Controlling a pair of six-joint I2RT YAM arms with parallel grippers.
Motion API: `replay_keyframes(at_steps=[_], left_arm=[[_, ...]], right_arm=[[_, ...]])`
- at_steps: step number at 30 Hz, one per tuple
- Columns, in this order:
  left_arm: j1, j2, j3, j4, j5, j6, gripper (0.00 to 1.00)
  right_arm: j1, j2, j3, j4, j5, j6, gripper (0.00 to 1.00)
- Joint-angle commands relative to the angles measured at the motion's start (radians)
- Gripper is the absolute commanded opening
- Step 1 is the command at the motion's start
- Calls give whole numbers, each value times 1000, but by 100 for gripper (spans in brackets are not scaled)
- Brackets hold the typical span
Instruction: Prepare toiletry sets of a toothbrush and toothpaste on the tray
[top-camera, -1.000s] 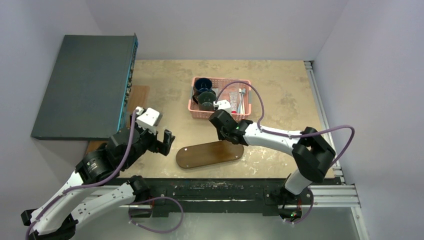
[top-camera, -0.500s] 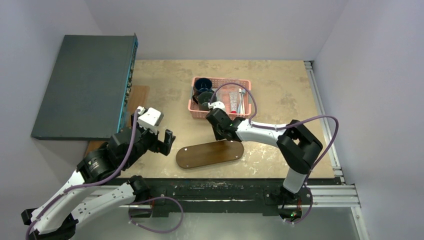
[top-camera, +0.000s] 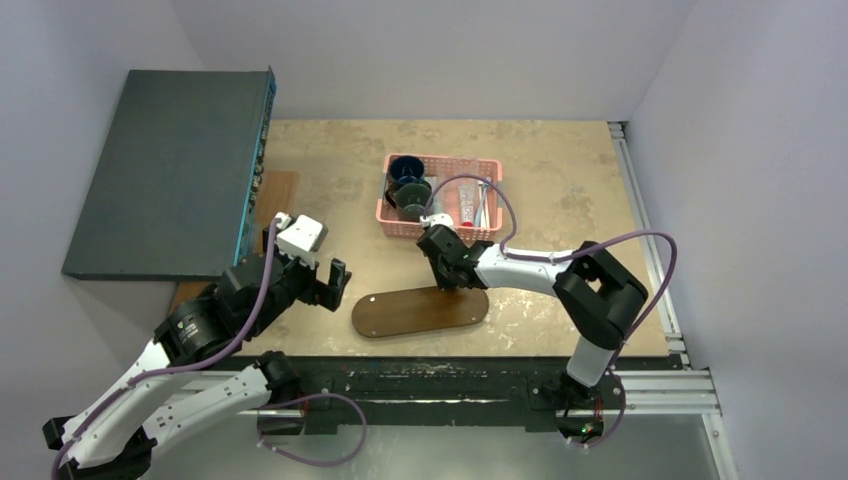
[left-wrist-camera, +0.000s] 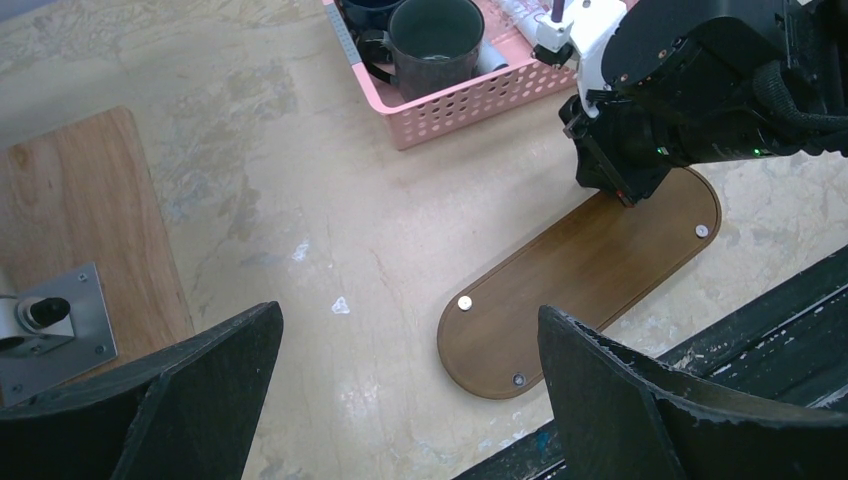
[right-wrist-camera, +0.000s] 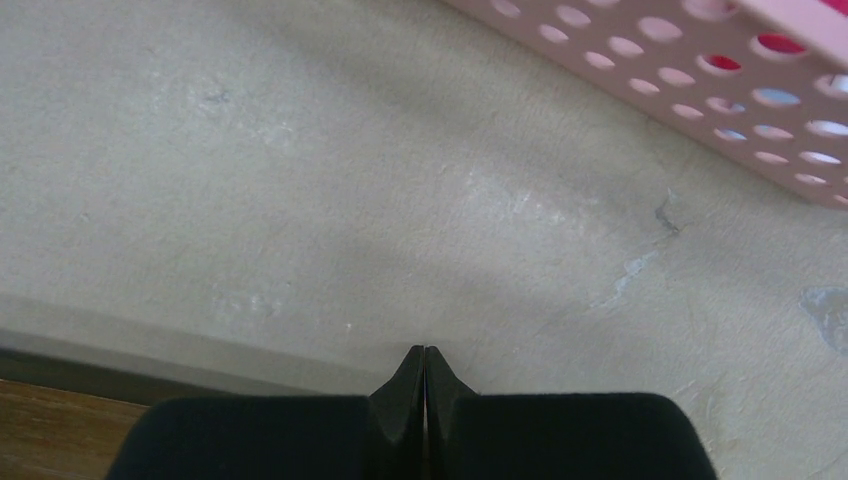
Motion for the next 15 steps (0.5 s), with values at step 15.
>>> replay_keyframes(at_steps=[15], left_arm=[[6,24,1,29,9,14,99]], right_arm=[[-1,-206,-109,-24,17,40,0]])
